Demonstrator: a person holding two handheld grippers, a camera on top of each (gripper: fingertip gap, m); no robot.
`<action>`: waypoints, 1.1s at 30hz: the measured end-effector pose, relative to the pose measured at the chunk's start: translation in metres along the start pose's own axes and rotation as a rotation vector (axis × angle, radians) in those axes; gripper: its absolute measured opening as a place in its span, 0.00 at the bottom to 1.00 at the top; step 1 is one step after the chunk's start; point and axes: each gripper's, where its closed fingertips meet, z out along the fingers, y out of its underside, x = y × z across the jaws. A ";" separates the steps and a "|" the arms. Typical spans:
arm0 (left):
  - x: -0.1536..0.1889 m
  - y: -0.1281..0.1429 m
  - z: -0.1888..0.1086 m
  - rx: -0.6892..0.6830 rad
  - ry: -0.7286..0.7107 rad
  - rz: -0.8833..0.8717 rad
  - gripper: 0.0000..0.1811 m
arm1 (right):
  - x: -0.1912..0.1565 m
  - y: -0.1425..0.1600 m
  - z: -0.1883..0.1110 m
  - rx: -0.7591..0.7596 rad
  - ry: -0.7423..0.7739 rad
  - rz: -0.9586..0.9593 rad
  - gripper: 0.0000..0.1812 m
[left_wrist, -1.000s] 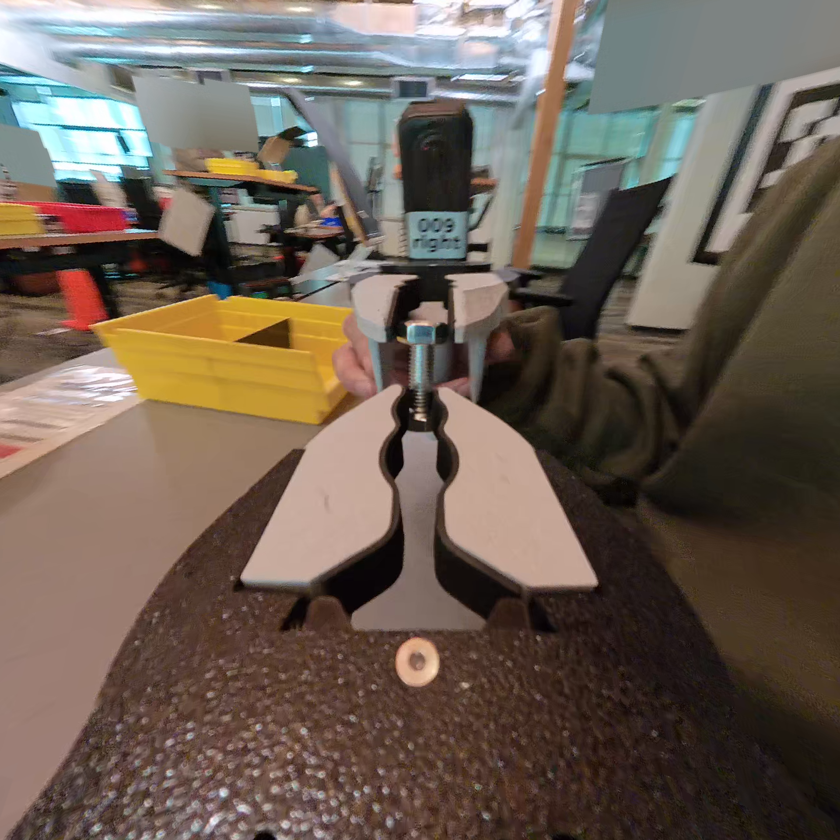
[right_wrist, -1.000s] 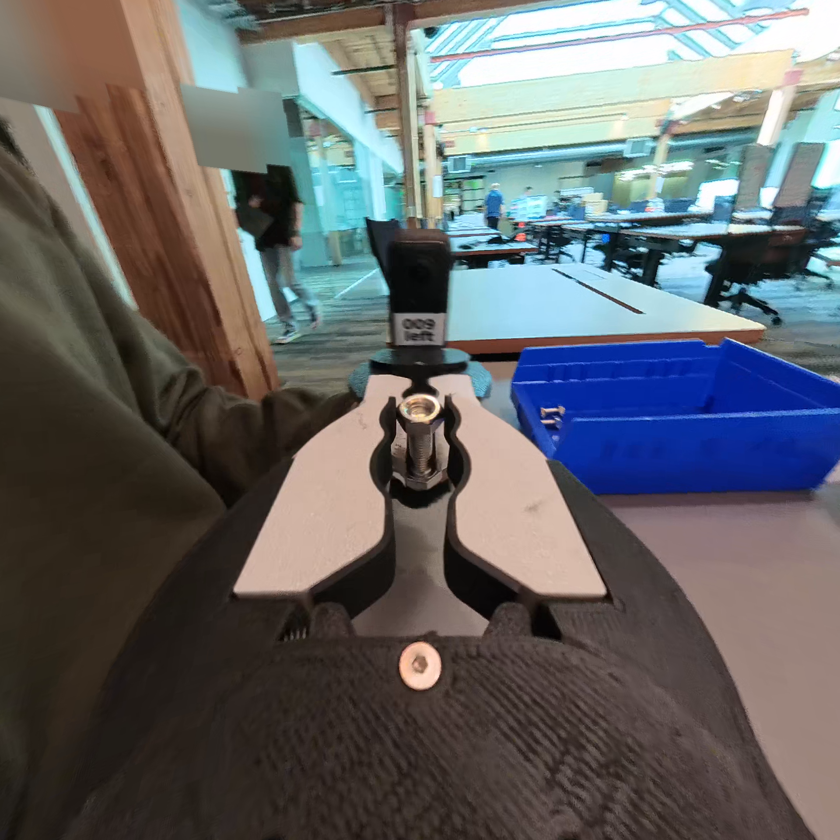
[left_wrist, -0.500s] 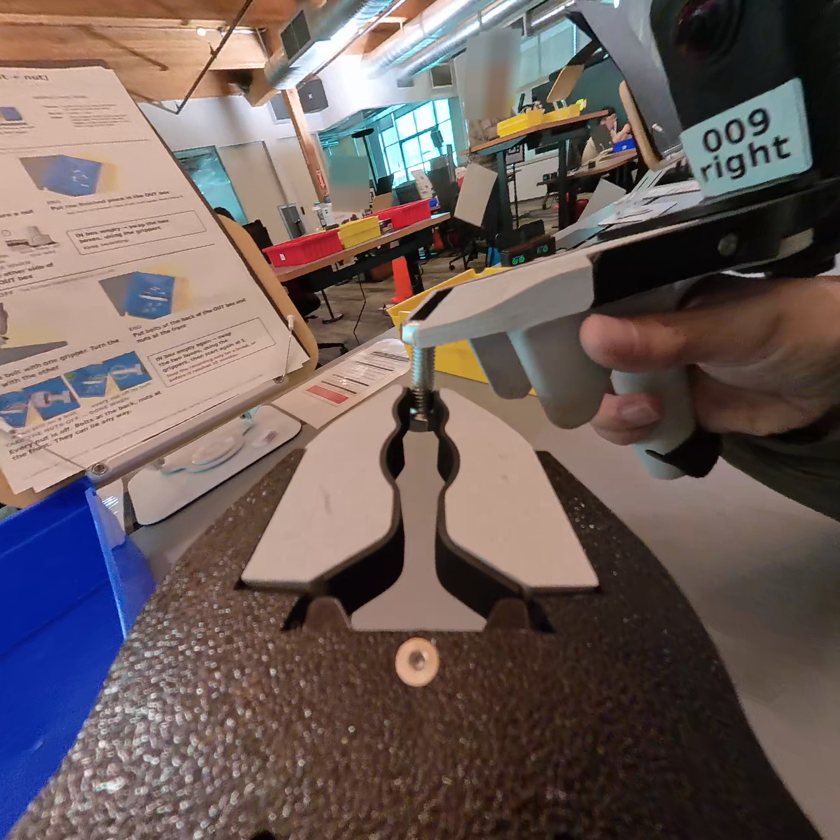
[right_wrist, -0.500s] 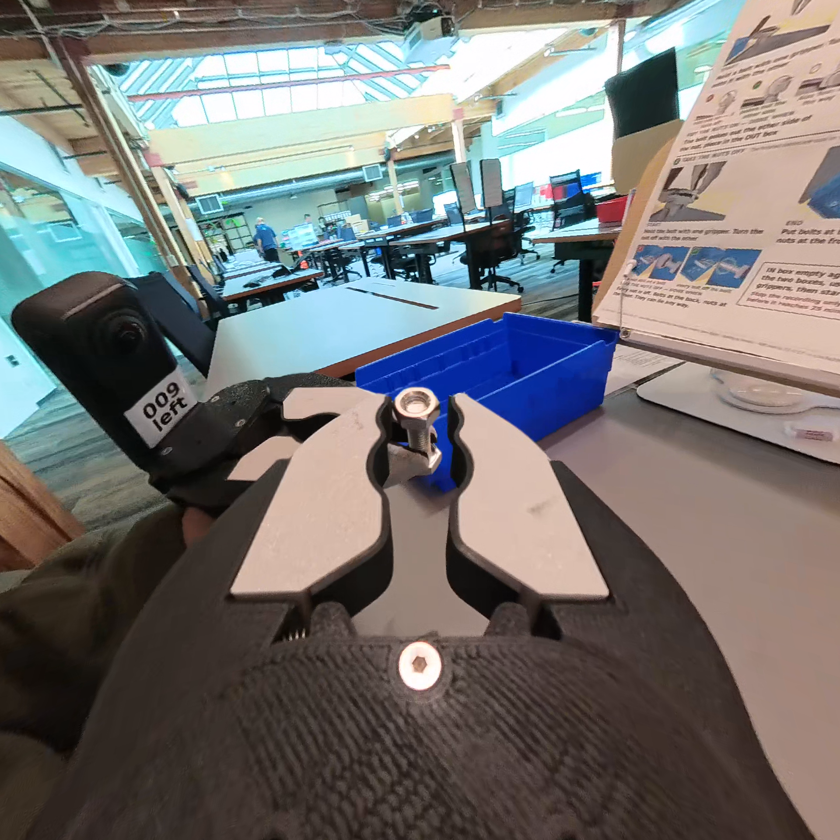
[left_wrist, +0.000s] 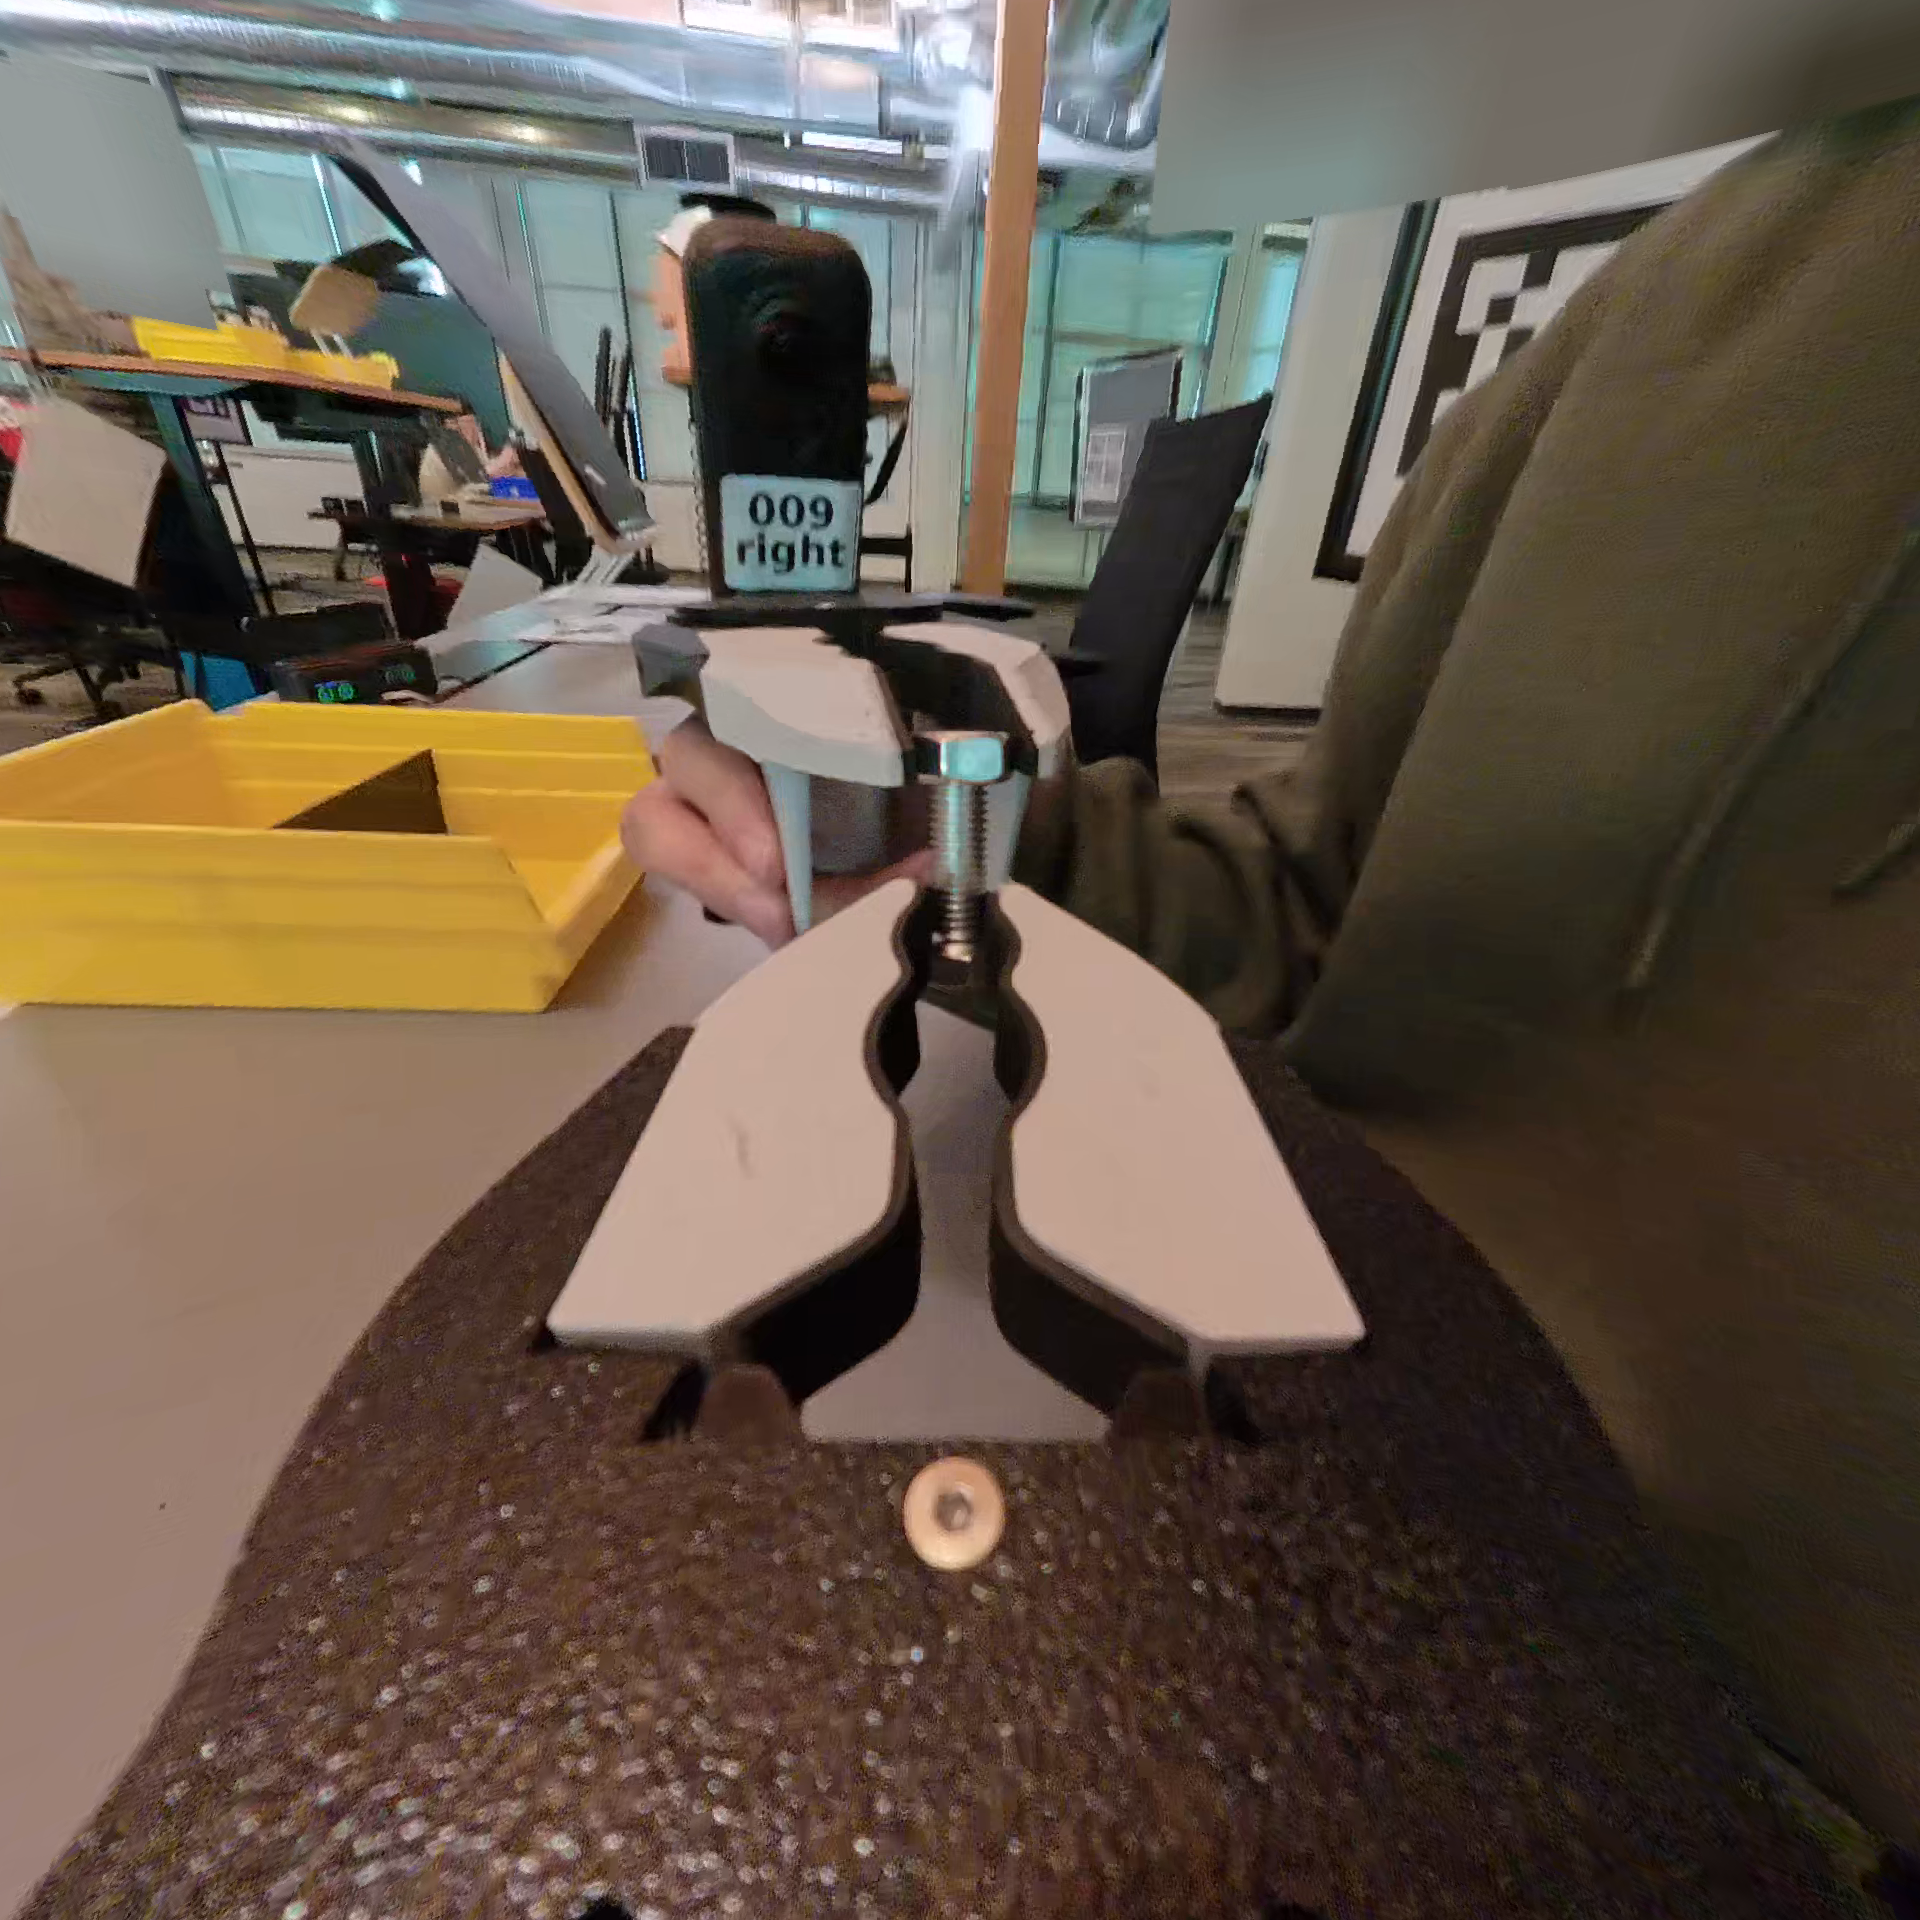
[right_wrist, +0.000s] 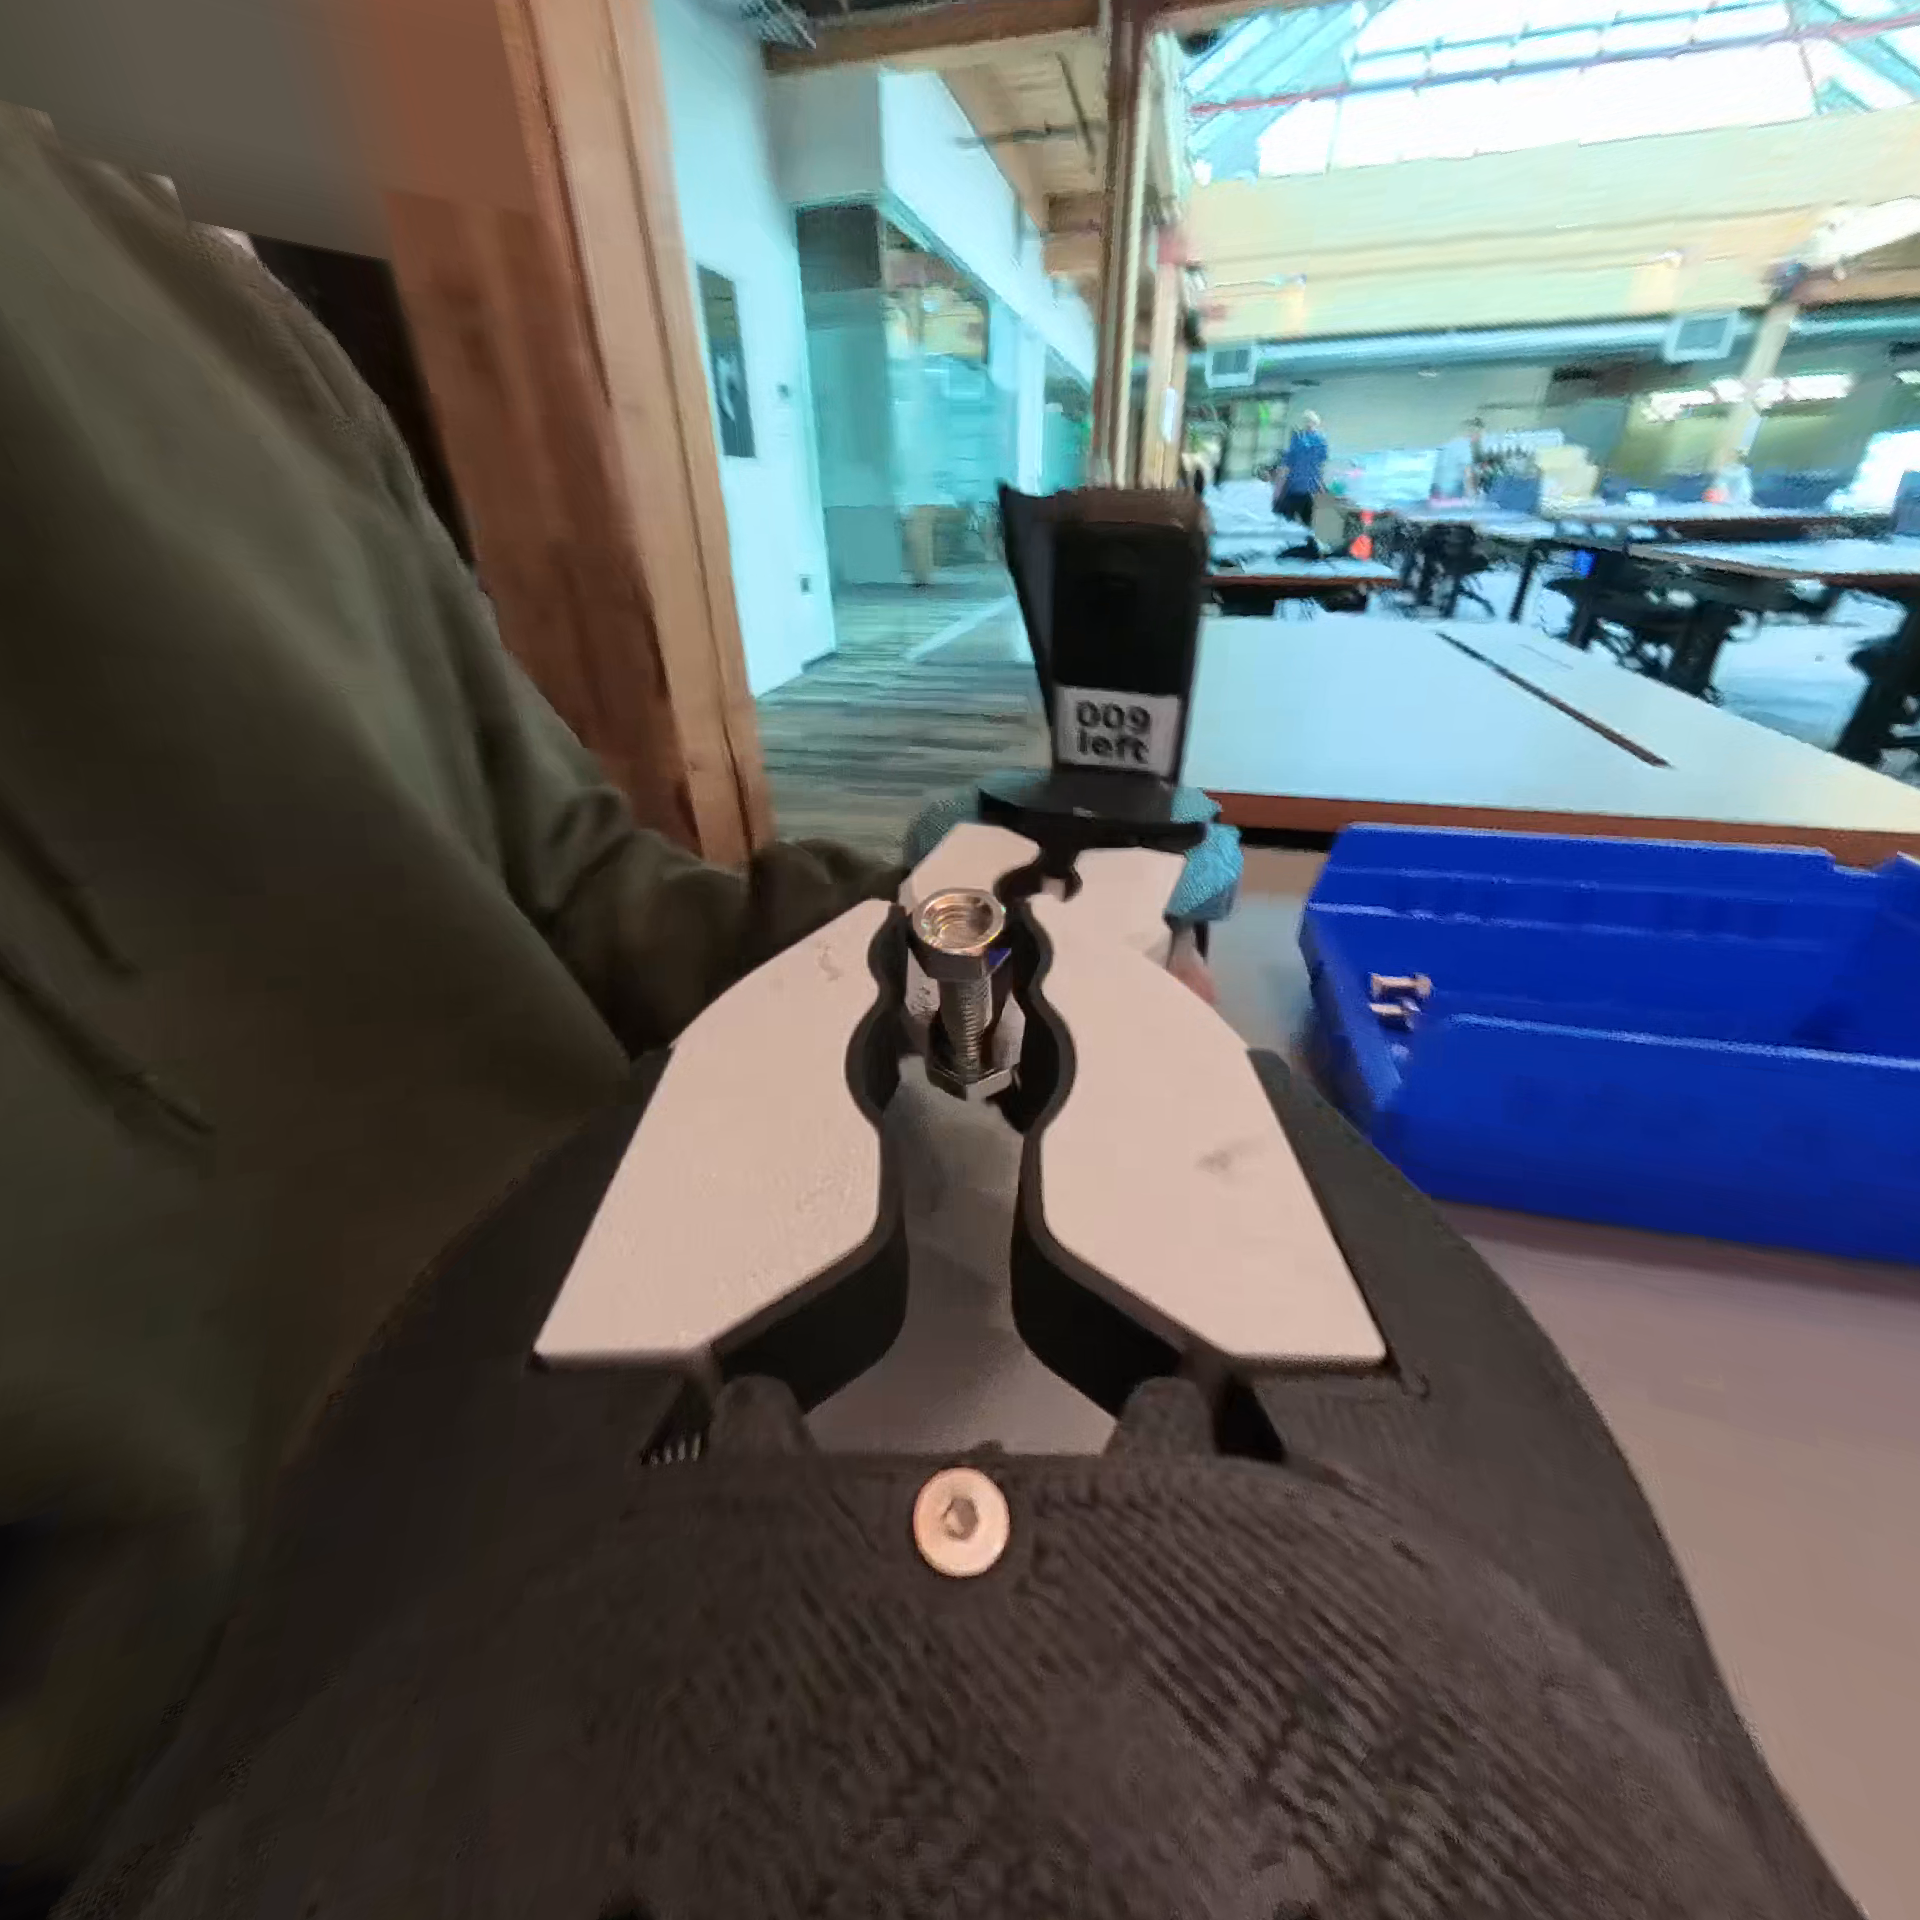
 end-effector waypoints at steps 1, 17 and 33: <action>-0.002 0.000 0.000 0.016 -0.011 -0.004 0.05 | 0.000 -0.002 0.000 0.026 0.000 0.012 0.11; -0.084 0.001 -0.031 -0.130 -0.855 0.298 0.05 | 0.083 0.011 -0.005 0.002 0.619 0.120 0.19; -0.001 0.014 0.001 -0.129 -0.048 0.039 0.05 | 0.003 0.013 -0.001 -0.126 0.052 -0.089 0.11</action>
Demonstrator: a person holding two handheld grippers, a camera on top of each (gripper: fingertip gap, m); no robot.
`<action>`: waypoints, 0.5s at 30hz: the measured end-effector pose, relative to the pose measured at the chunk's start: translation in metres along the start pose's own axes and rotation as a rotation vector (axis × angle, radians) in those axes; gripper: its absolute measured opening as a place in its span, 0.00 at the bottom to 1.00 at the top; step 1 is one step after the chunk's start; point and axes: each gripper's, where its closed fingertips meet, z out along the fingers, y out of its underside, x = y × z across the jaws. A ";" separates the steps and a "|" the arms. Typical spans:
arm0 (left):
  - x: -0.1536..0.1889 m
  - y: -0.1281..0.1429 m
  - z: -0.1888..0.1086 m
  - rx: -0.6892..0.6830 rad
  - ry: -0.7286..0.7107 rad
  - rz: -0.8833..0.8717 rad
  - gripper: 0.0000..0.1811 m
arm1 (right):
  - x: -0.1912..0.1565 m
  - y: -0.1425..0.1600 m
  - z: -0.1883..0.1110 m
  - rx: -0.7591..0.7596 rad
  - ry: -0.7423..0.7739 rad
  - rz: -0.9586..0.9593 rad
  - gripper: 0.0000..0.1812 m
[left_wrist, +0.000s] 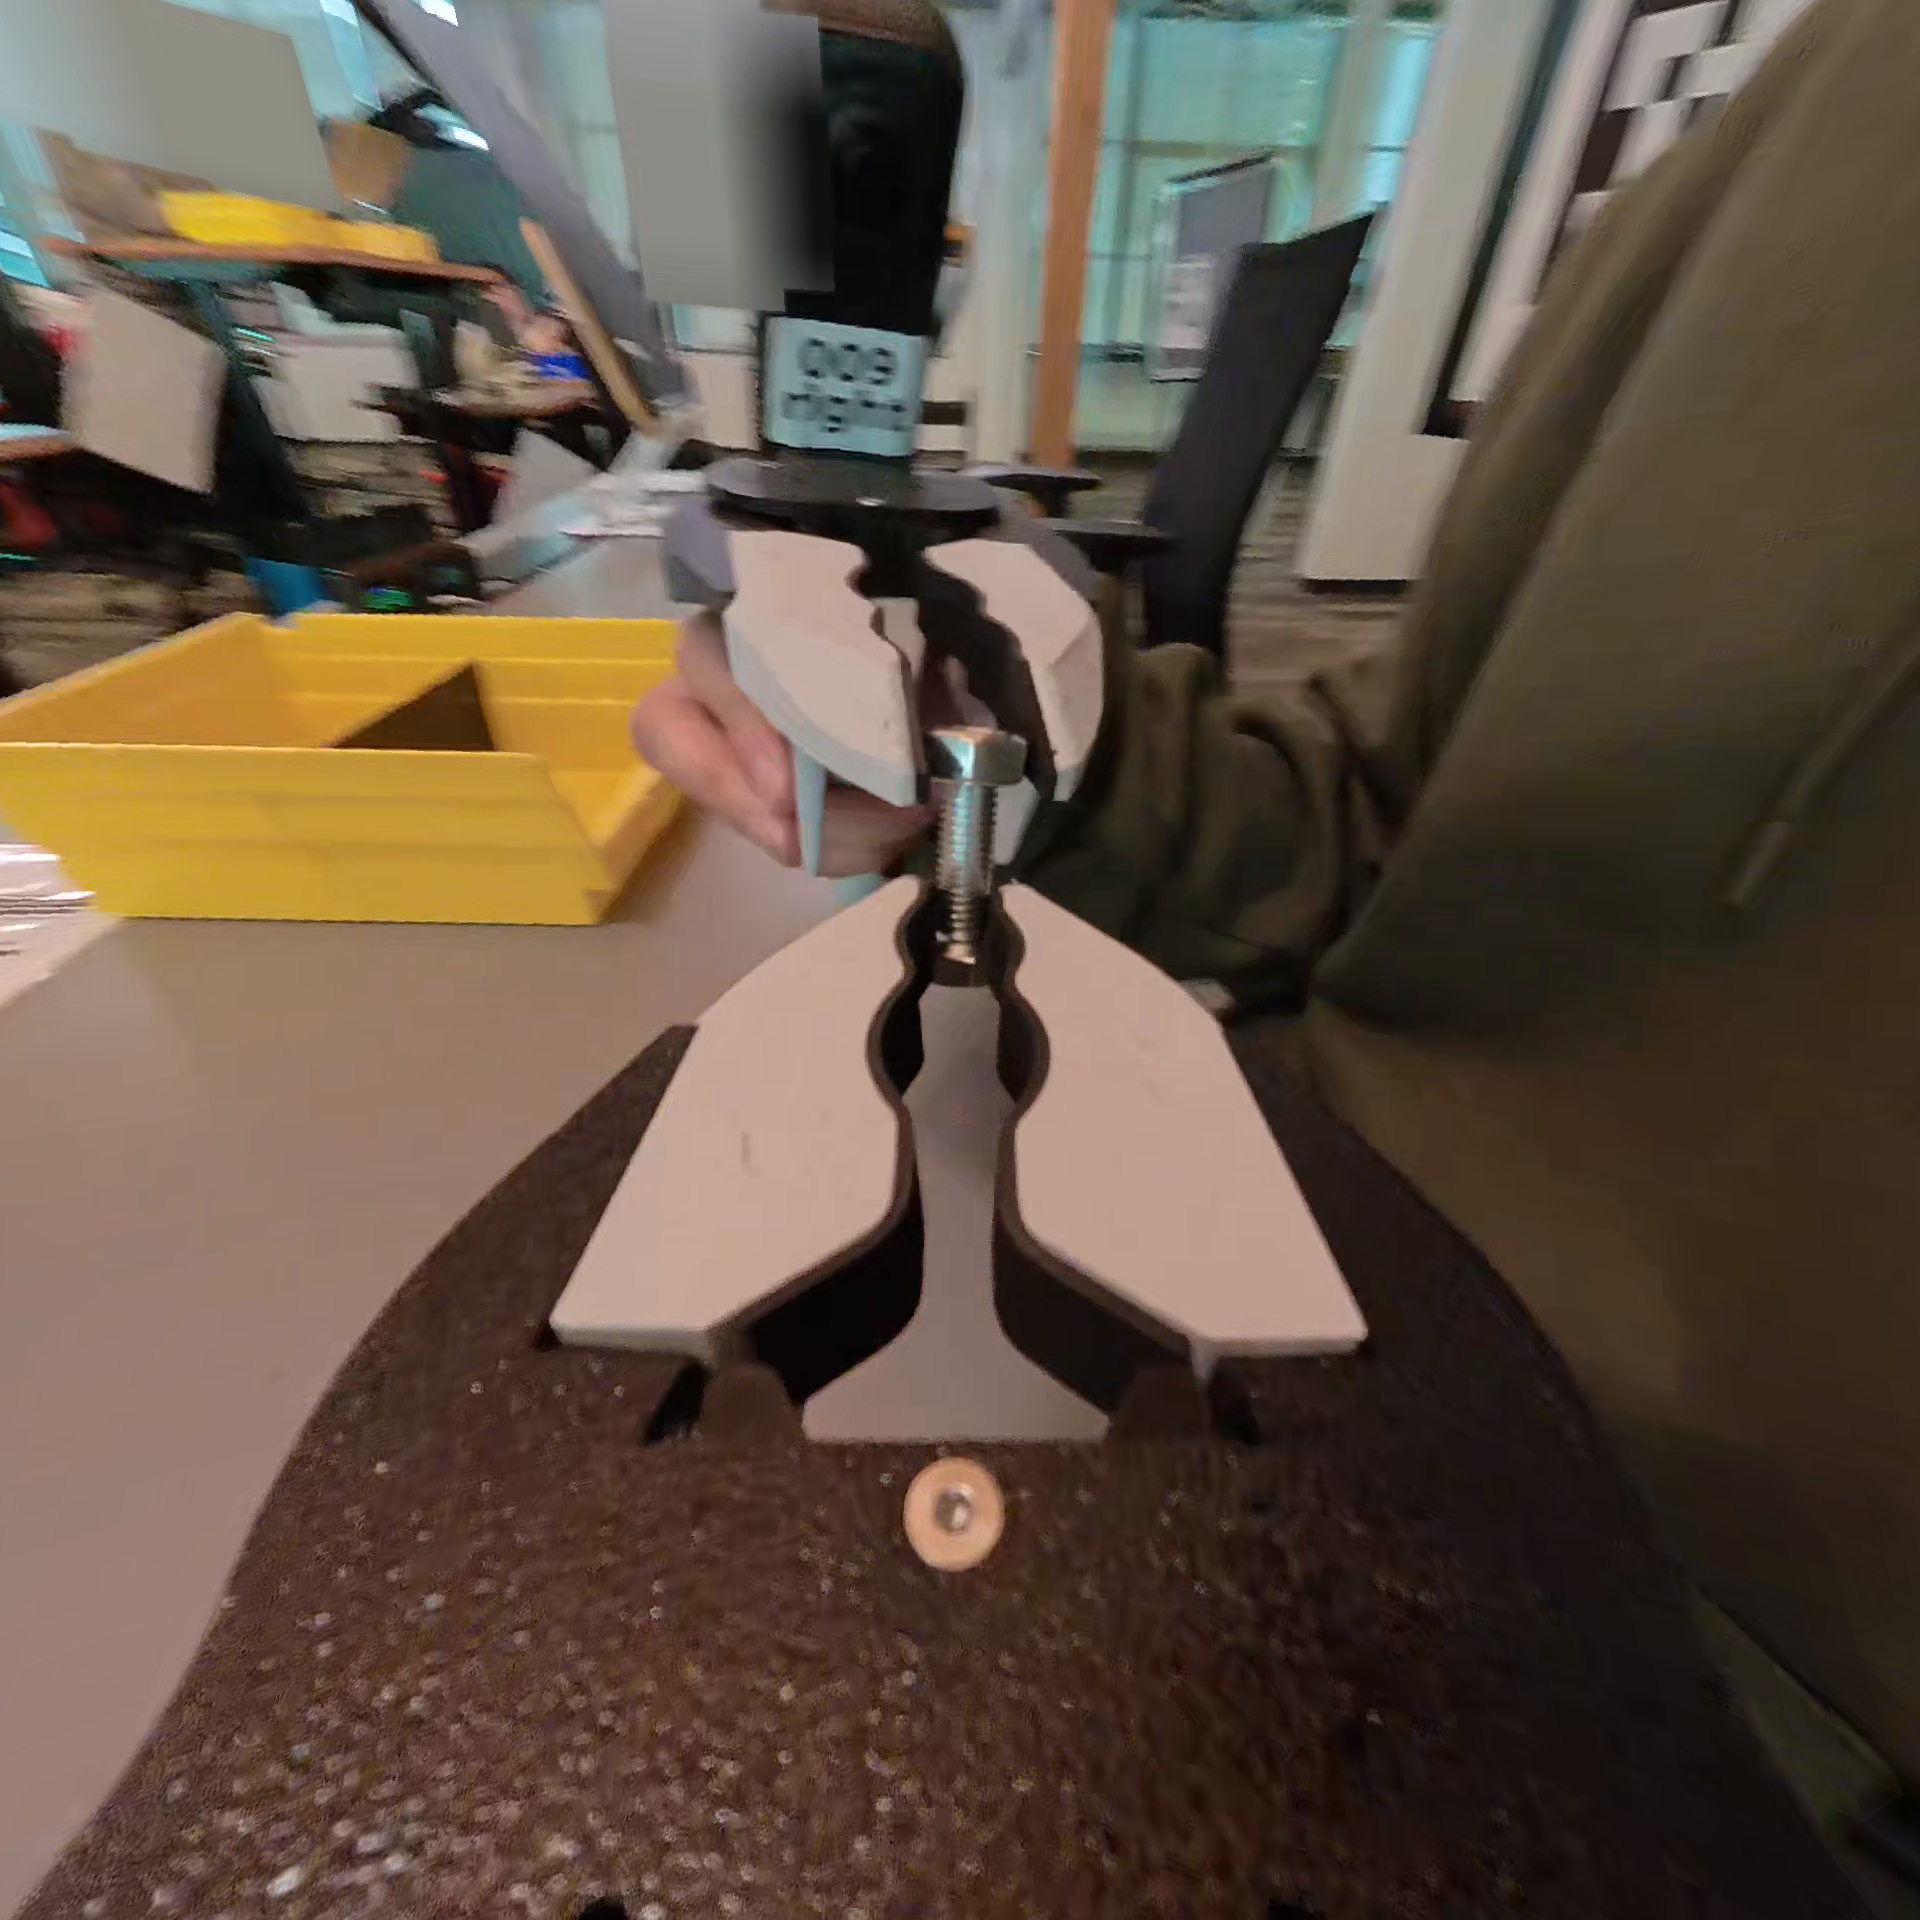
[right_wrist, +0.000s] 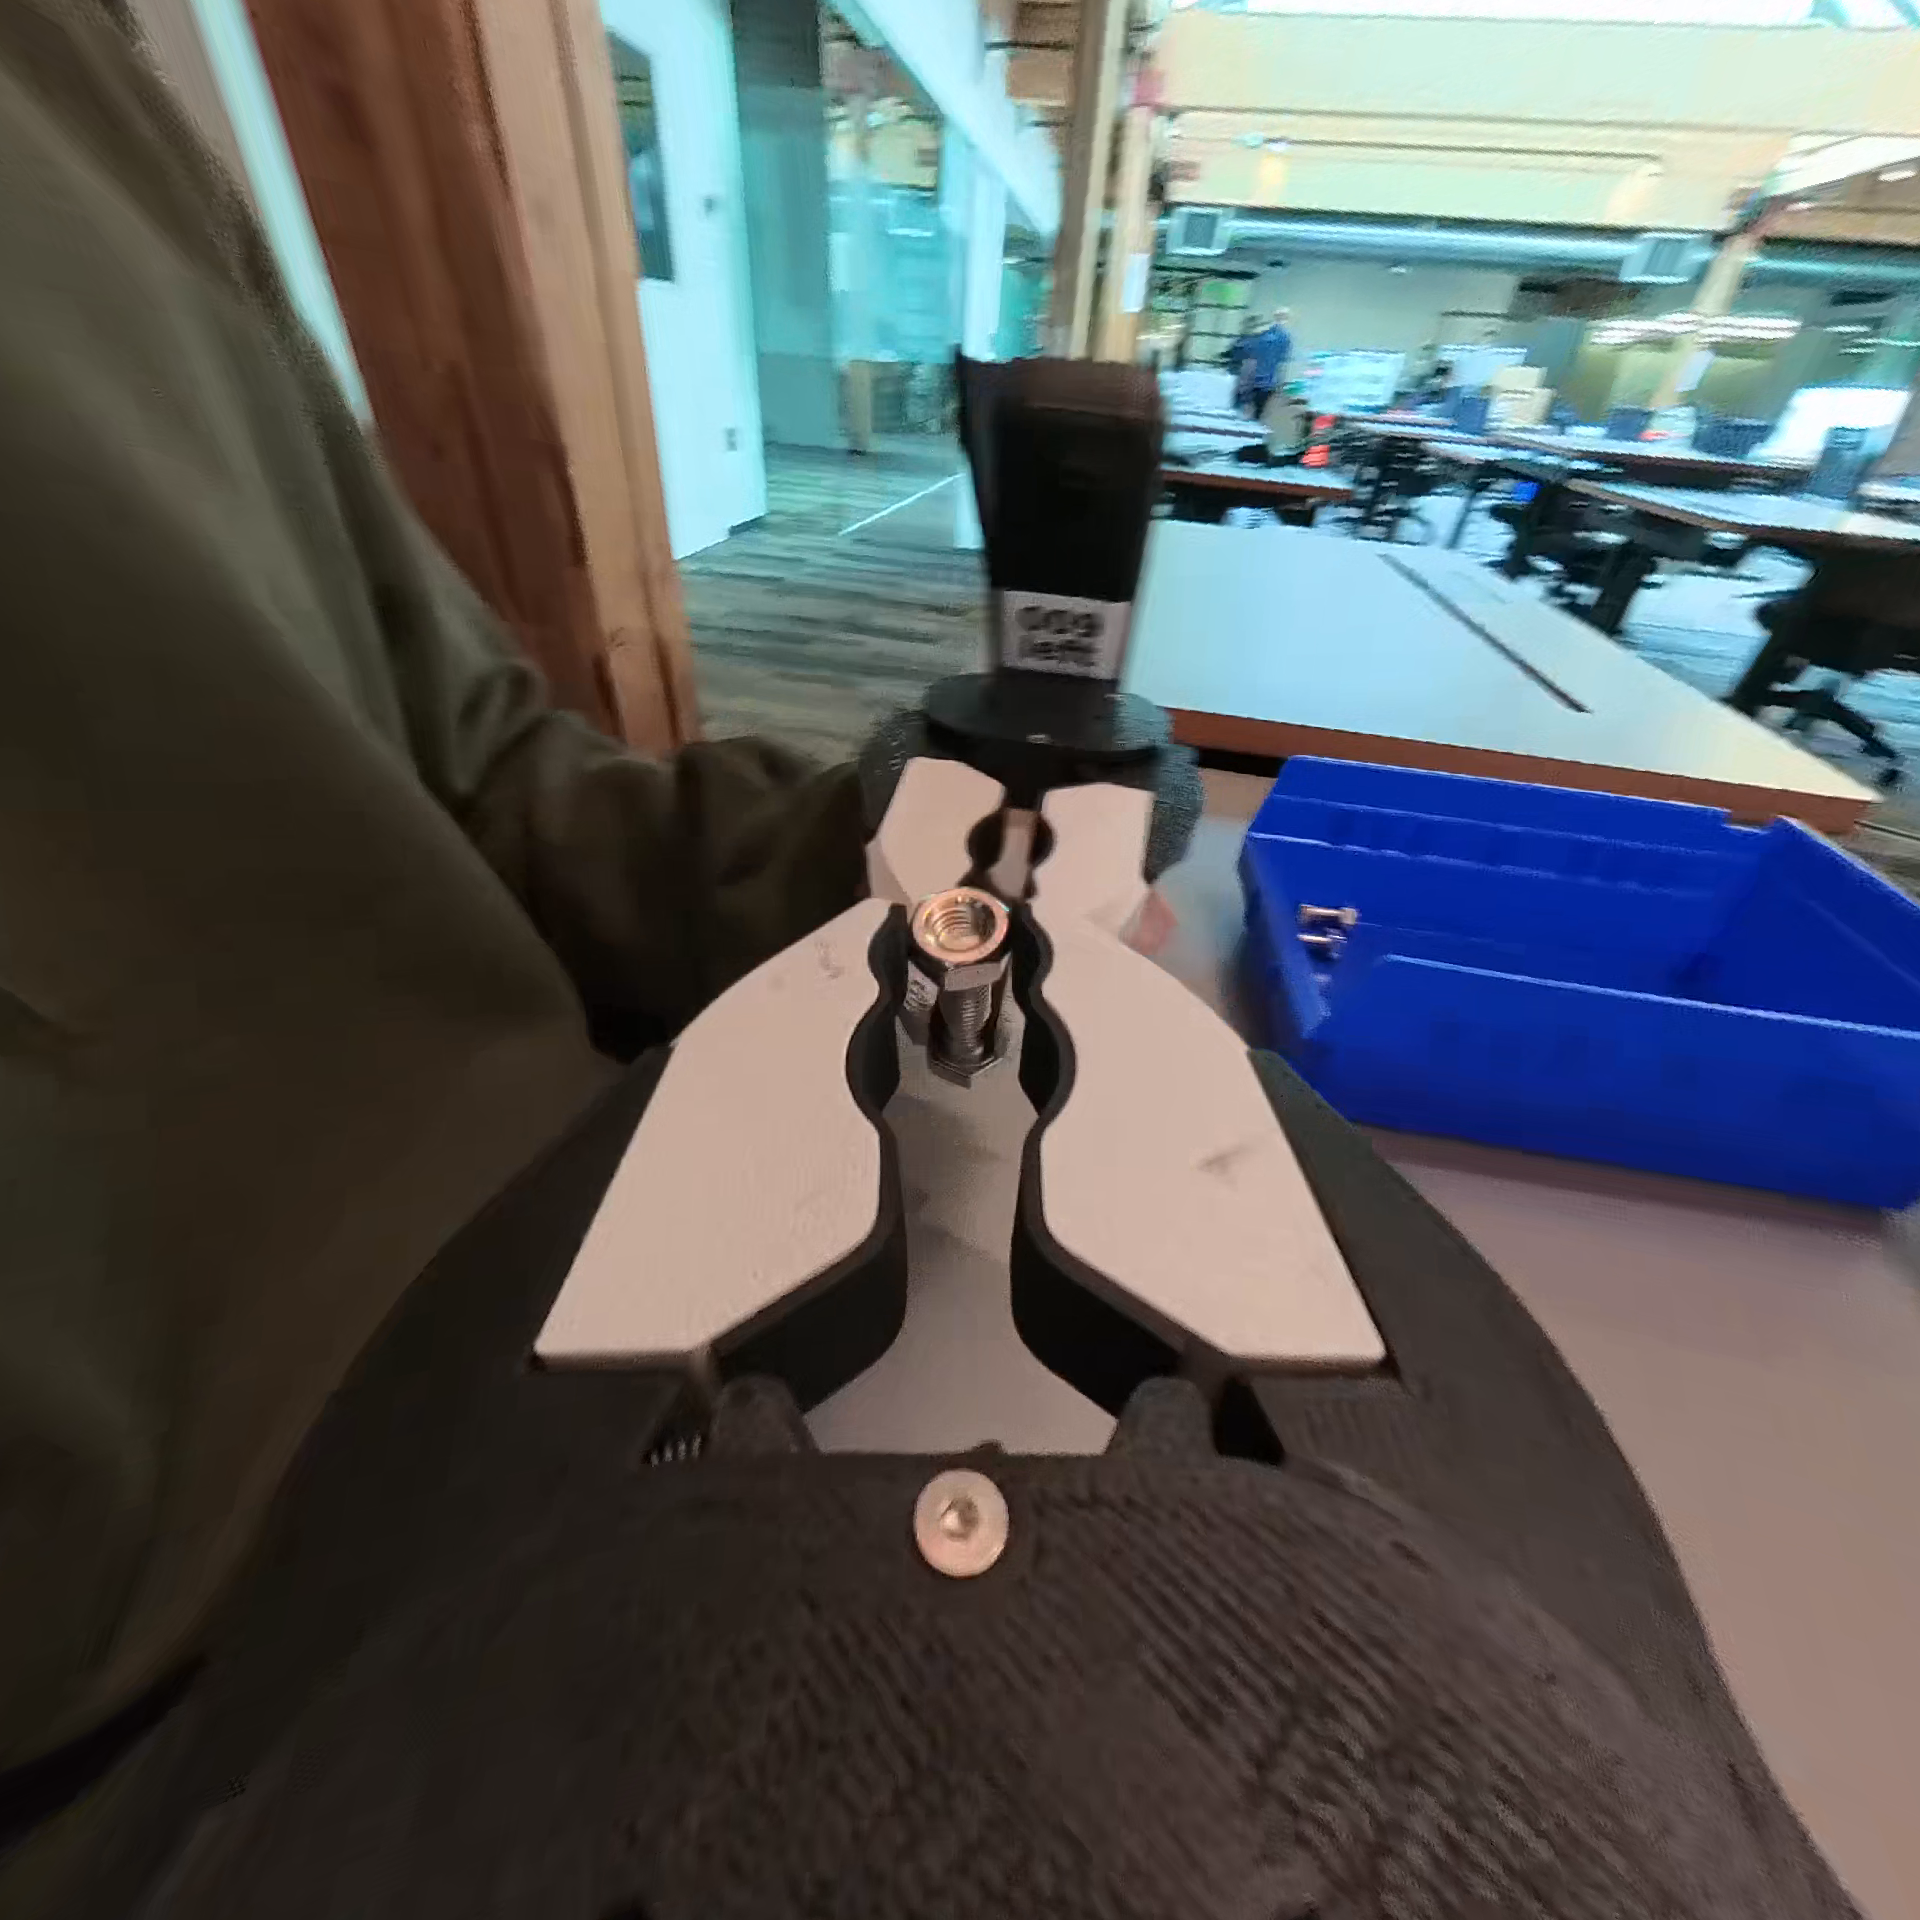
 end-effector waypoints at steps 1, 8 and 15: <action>0.004 -0.001 0.000 0.012 0.036 -0.010 0.05 | -0.008 0.001 0.001 0.000 -0.047 -0.014 0.11; -0.042 -0.003 -0.008 0.054 -0.327 0.020 0.05 | 0.029 -0.001 -0.005 0.075 0.169 0.085 0.12; -0.084 -0.005 -0.032 -0.006 -0.853 0.185 0.05 | 0.073 -0.003 -0.008 0.119 0.496 0.197 0.17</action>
